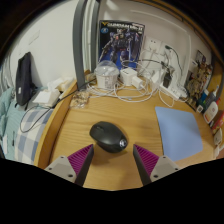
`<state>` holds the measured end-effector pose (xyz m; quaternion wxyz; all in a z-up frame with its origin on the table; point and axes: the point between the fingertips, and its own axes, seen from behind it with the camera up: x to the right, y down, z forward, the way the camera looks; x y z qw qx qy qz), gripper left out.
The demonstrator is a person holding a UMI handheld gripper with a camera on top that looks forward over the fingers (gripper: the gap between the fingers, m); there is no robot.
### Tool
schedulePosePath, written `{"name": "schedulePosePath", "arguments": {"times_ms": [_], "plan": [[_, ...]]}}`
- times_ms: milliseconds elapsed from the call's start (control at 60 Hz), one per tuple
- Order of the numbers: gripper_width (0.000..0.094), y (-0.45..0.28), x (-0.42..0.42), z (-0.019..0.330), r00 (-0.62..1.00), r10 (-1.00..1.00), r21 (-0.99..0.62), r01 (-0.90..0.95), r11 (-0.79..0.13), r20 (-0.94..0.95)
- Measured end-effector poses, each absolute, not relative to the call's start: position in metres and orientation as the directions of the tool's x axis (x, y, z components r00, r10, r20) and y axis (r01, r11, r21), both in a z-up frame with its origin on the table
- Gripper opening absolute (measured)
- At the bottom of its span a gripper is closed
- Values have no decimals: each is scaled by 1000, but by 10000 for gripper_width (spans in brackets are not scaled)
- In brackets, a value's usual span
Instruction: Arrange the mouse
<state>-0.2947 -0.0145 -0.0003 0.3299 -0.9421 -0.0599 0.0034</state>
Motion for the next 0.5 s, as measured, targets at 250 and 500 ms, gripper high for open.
{"name": "schedulePosePath", "arguments": {"times_ms": [250,500], "plan": [[786,32,-287,-3,995,58,-601,94,-794,80],[741,64,-263,-6,997,-51,-595,-7,-804,58]]}}
